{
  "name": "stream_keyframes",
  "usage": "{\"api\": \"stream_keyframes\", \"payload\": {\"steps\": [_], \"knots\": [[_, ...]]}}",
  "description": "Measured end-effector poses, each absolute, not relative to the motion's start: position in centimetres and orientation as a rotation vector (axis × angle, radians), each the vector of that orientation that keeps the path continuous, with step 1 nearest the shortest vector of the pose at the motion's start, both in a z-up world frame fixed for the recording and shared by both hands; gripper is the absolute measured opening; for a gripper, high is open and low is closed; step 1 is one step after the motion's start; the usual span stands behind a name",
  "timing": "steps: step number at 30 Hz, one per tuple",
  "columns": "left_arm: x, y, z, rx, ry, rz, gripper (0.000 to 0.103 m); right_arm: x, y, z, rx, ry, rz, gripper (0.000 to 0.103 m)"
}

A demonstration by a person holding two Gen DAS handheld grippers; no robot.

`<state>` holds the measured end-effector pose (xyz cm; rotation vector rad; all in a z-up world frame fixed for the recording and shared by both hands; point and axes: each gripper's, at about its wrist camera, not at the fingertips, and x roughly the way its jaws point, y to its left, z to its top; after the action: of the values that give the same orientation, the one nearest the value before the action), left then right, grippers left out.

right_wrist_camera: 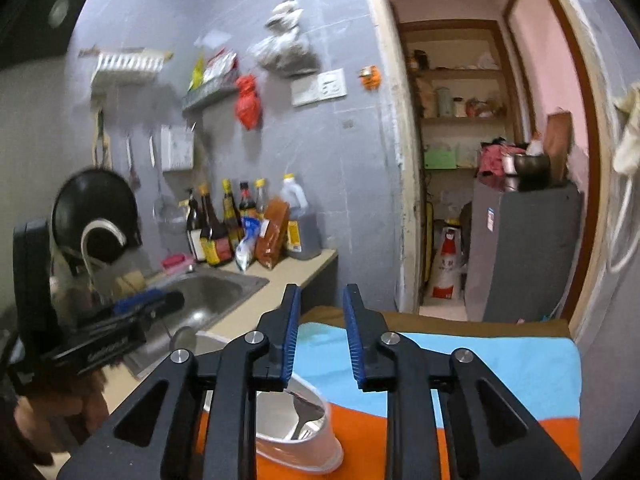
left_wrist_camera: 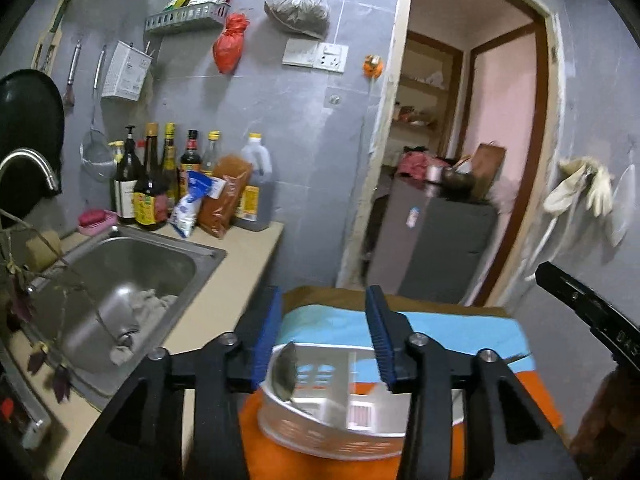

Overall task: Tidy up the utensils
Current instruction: 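Open both tools above the white caddy to drop the spoon and fork, then lower the left tool to the utensils and grasp one wooden chopstick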

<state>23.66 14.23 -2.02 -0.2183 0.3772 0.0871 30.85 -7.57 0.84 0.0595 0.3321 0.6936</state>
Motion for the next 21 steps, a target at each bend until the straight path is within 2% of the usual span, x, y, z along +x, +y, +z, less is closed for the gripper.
{"api": "stream_keyframes", "payload": {"steps": [1, 2, 3, 6, 7, 10, 11, 21], "knots": [[23.5, 13.9, -1.5, -0.226, 0.374, 0.076, 0.048, 30.7, -8.4, 1.3, 0.082, 0.332, 0.682, 0.027], [23.5, 13.6, -0.8, -0.230, 0.370, 0.070, 0.052, 30.7, -9.0, 1.6, 0.098, 0.330, 0.673, 0.038], [23.2, 13.0, 0.0, -0.236, 0.356, 0.056, 0.061, 30.6, -9.8, 2.0, 0.118, 0.324, 0.659, 0.054], [22.7, 11.4, 1.7, -0.246, 0.312, 0.024, 0.084, 30.0, -12.6, 3.4, 0.176, 0.290, 0.622, 0.075], [22.5, 10.8, 2.1, -0.246, 0.299, 0.020, 0.091, 29.7, -13.6, 3.9, 0.183, 0.277, 0.605, 0.078], [21.9, 8.5, 3.5, -0.231, 0.249, 0.015, 0.096, 28.8, -16.6, 4.9, 0.191, 0.235, 0.567, 0.092], [21.9, 7.9, 3.7, -0.222, 0.243, 0.012, 0.096, 28.6, -17.3, 5.2, 0.193, 0.223, 0.558, 0.103], [20.7, 0.1, 2.7, -0.100, 0.183, -0.005, 0.096, 26.1, -25.1, 5.2, 0.144, 0.157, 0.440, 0.103]]}}
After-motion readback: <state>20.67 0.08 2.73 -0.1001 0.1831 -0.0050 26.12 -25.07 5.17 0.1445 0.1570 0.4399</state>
